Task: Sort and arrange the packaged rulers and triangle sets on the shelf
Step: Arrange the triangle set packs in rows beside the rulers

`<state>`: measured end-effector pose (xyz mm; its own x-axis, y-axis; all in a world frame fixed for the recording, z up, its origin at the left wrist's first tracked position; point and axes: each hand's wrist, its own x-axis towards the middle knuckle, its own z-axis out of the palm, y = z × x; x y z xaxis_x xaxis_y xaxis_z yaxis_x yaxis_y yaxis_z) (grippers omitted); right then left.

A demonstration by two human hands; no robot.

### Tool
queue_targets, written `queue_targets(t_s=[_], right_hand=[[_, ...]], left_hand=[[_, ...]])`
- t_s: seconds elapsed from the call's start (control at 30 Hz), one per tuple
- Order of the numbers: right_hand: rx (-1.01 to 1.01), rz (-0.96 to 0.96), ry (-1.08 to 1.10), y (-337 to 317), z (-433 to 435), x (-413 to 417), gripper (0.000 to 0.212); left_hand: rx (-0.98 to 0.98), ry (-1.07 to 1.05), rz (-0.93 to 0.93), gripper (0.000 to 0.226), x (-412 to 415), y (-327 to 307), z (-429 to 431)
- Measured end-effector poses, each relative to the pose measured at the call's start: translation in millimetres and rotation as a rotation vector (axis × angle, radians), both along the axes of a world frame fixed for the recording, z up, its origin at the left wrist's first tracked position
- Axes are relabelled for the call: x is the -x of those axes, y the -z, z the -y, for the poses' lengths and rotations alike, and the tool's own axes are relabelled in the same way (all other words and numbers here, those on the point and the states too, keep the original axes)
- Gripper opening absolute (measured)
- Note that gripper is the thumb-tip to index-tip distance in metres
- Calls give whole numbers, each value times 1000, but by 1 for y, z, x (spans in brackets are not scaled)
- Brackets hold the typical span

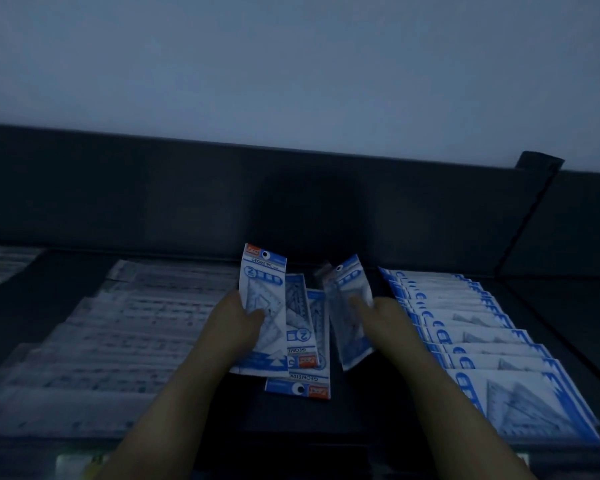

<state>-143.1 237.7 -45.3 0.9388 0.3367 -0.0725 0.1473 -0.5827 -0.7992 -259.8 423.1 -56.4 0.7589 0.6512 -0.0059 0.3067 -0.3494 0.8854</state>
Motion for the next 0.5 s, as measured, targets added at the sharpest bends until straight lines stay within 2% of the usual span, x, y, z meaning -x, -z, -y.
queue_targets(t_s=[0.07, 0.17, 0.23, 0.3, 0.33, 0.43, 0.5], right_hand=[[7, 79, 2, 1, 3, -4, 40], [176, 298, 67, -1, 7, -9, 37], [114, 424, 176, -7, 13, -8, 40], [-53, 463, 218, -18, 17, -2, 41], [-144, 408, 176, -25, 16, 4, 39], [-358, -9, -56, -33, 1, 29, 31], [-306, -78, -161, -27, -12, 38, 28]], left_hand=[[9, 1, 7, 33, 0, -2, 1], [20, -19, 45, 30, 1, -6, 6], [59, -30, 104, 26, 2, -7, 11], [133, -27, 167, 20, 0, -9, 16], [185, -29, 186, 17, -1, -10, 19], [375, 23, 226, 10, -1, -17, 32], [477, 68, 260, 8, 0, -18, 38]])
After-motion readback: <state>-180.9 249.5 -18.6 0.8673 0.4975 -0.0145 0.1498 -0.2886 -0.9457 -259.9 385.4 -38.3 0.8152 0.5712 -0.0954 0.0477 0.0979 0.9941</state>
